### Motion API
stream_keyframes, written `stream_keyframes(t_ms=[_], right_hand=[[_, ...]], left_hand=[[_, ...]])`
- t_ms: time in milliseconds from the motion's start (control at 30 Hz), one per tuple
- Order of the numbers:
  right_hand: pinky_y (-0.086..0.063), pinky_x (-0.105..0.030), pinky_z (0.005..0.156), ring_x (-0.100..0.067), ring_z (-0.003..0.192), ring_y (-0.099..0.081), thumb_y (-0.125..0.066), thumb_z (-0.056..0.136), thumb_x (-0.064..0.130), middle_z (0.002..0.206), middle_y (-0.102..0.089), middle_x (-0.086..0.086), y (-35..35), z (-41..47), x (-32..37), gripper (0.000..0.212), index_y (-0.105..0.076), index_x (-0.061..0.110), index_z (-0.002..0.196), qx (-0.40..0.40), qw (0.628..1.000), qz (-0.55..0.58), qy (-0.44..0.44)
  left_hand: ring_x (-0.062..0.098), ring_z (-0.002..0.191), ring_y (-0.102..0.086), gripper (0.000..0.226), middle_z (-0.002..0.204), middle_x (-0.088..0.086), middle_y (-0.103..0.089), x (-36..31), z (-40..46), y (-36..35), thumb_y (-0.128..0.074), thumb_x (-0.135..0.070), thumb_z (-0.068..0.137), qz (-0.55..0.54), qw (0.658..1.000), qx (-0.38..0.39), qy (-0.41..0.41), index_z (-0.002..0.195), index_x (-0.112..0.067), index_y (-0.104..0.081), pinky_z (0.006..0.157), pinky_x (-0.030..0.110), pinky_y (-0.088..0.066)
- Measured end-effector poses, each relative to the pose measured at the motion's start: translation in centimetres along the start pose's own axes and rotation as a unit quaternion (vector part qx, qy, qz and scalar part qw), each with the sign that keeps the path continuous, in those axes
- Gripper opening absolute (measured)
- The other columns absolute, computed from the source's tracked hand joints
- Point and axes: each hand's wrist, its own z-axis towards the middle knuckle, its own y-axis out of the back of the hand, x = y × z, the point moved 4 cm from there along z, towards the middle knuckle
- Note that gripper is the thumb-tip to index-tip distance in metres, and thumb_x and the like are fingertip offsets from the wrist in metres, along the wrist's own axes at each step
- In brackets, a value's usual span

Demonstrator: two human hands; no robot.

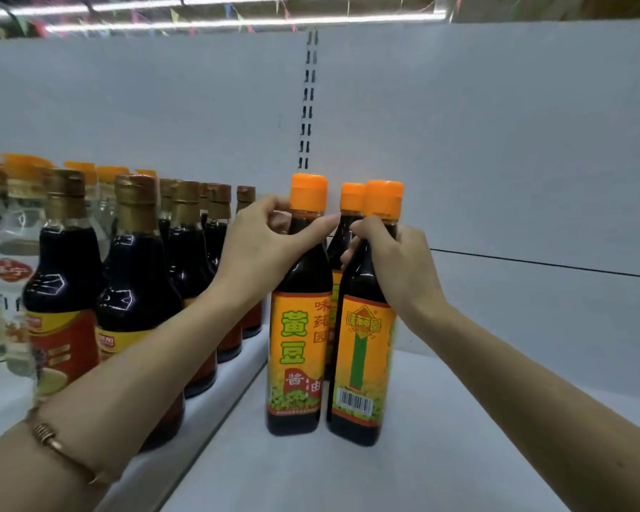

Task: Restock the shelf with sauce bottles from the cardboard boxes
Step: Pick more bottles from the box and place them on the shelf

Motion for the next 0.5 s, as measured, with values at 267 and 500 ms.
stream_keyframes(t_ms=[267, 500], right_hand=[[-0.051, -0.036, 0.079, -0.013, 0.091, -0.062, -0.049, 0.097, 0.039, 0.097, -0.063, 0.002, -0.7, -1.2, 0.4, 0.023, -0.051, 0.020, 0.109, 0.034, 0.990, -0.135, -0.017], [-0.049, -0.047, 0.092, -0.021, 0.107, -0.056, -0.035, 0.083, 0.072, 0.109, -0.059, -0.004, -0.5, -1.3, 0.0, 0.061, -0.053, 0.022, 0.113, 0.040, 0.966, -0.256, -0.015]], left_hand=[[0.005, 0.091, -0.066, 0.027, 0.097, -0.006, -0.070, 0.9, -1.2, 0.7, -0.057, -0.045, 0.091, -0.052, 0.997, 0.051, -0.010, 0.106, -0.024, -0.064, 0.084, 0.033, -0.055], [0.011, 0.108, -0.053, 0.065, 0.119, -0.005, -0.043, 2.2, -3.8, 0.8, -0.062, -0.061, 0.078, 0.080, 0.994, 0.078, 0.007, 0.131, -0.028, -0.042, 0.087, 0.035, -0.051]])
